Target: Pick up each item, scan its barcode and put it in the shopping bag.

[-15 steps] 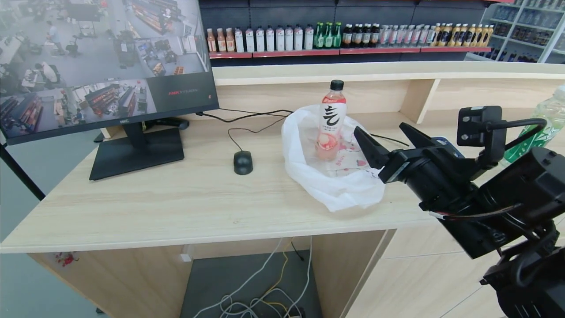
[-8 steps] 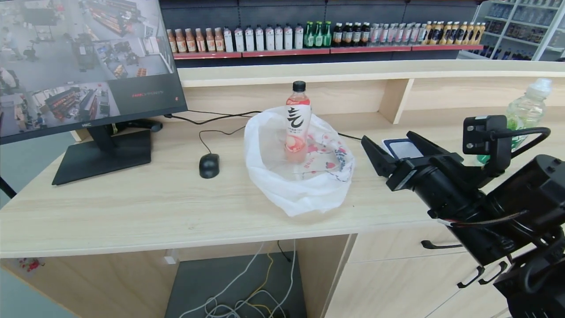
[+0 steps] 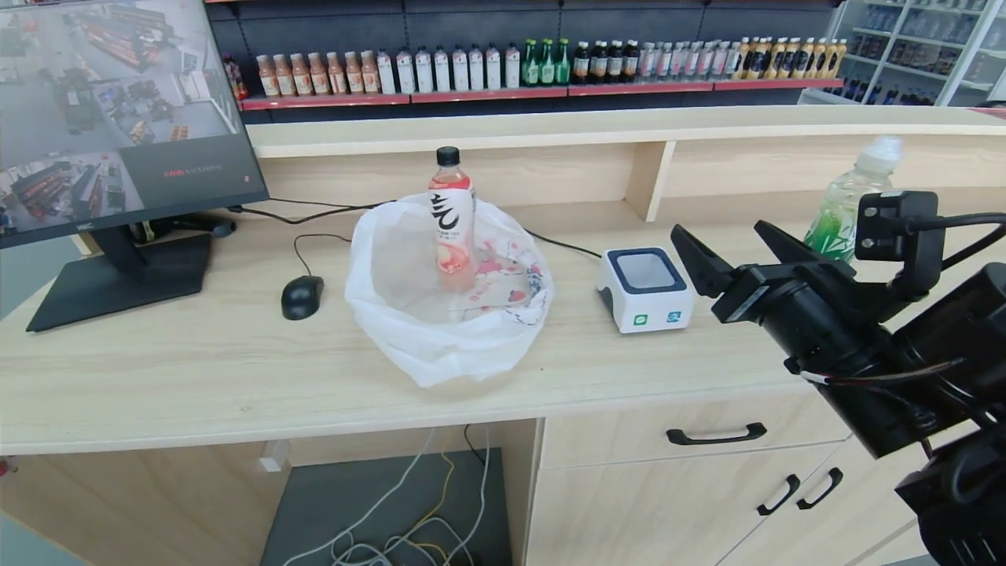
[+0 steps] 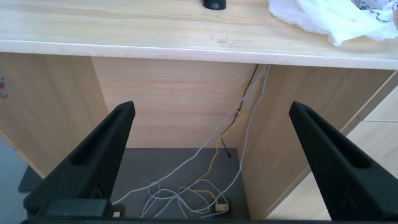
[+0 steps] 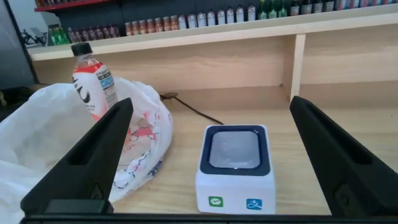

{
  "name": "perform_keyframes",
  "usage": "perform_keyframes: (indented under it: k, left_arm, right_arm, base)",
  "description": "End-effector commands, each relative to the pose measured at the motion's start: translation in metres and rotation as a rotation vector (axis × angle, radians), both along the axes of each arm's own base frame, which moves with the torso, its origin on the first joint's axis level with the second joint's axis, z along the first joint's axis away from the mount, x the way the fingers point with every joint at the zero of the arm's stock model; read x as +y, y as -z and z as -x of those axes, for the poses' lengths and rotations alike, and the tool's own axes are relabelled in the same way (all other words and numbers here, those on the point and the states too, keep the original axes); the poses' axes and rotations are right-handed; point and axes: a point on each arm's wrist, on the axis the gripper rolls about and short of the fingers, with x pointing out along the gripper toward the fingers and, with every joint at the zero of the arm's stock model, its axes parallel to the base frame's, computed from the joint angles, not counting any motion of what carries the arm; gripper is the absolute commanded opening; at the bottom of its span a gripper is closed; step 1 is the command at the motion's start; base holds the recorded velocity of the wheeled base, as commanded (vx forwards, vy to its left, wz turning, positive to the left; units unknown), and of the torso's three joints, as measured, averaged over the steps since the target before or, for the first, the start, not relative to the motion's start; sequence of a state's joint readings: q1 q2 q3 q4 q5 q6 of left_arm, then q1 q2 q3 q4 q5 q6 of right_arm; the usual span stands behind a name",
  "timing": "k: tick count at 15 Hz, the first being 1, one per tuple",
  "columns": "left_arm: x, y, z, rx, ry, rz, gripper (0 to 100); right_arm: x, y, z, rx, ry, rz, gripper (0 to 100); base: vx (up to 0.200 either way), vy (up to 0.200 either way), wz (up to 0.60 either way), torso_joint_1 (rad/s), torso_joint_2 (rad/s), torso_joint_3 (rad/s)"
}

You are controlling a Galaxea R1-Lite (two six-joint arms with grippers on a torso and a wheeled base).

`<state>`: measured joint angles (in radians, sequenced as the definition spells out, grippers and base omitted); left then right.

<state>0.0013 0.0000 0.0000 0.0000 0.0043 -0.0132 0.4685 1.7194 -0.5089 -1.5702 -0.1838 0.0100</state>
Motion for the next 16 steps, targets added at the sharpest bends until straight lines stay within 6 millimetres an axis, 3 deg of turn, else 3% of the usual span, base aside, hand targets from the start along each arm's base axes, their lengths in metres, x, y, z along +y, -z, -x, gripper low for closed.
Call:
perform_keyframes:
  k: [1,11,13,16]
  left_arm:
    - [0.0,-0.0002,0.0,-0.002,-0.001,0.001,100]
    - [0.0,0.0,0.0,0.0,-0.001,0.002,100]
    - [0.0,0.0,0.0,0.0,-0.001,0.002,100]
    - [0.0,0.0,0.0,0.0,-0.001,0.002,100]
  right_arm:
    - [-0.0005,0.0006,0.0006,0.002,0.001,0.002,100]
    - [0.0009,0.0027,-0.0031,0.007,0.003,0.006,100]
    - [0.0007,0.0031,-0.0036,0.008,0.003,0.007,100]
    - [-0.0004,0.0048,-0.0032,0.015,0.006,0.01,100]
  base:
    - [0.0,-0.2,0.0,0.007,0.0,0.002]
    - [0.0,-0.2,0.0,0.001,0.0,0.003]
    - [0.0,-0.2,0.6,0.002,0.0,0.005]
    - [0.0,-0.2,0.0,0.002,0.0,0.002]
